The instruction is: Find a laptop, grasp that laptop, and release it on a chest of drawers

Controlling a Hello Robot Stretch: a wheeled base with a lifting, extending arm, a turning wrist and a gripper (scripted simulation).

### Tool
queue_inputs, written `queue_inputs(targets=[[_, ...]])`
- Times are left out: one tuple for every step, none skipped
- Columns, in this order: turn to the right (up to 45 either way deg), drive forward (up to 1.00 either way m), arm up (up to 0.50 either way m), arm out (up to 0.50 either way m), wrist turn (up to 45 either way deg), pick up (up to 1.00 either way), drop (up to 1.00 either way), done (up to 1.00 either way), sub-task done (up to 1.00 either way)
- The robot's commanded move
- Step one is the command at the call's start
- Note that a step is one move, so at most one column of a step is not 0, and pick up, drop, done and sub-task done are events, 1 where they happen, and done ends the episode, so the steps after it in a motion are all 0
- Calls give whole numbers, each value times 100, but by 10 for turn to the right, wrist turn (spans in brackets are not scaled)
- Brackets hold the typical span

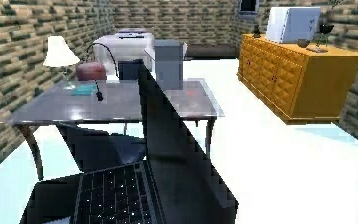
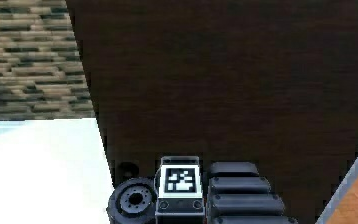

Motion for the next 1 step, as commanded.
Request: queue_inputs(targets=[[60,0,0,0,0,0,0,0,0]])
